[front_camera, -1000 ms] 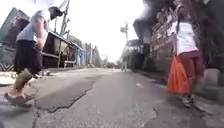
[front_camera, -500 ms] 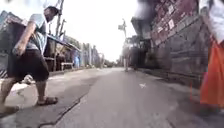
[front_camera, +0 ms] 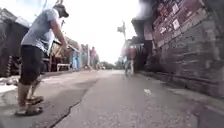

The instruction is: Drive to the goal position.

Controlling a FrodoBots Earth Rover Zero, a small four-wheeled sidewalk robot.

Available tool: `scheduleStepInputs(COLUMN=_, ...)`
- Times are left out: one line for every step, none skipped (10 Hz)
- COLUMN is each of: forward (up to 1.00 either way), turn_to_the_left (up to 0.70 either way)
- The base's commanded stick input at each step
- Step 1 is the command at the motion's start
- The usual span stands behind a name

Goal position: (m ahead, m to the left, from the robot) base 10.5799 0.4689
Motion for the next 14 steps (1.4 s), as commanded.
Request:
scheduleStepInputs(forward=0.70, turn_to_the_left=-0.06)
scheduleStepInputs(forward=0.70, turn_to_the_left=0.00)
scheduleStepInputs(forward=0.70, turn_to_the_left=0.00)
scheduleStepInputs(forward=0.70, turn_to_the_left=0.00)
scheduleStepInputs(forward=0.70, turn_to_the_left=0.00)
scheduleStepInputs(forward=0.70, turn_to_the_left=0.00)
scheduleStepInputs(forward=0.70, turn_to_the_left=0.00)
scheduleStepInputs(forward=0.70, turn_to_the_left=0.00)
scheduleStepInputs(forward=0.70, turn_to_the_left=0.00)
scheduleStepInputs(forward=0.70, turn_to_the_left=0.00)
scheduleStepInputs(forward=0.70, turn_to_the_left=0.00)
scheduleStepInputs(forward=0.70, turn_to_the_left=0.00)
scheduleStepInputs(forward=0.70, turn_to_the_left=0.00)
scheduleStepInputs(forward=0.70, turn_to_the_left=0.00)
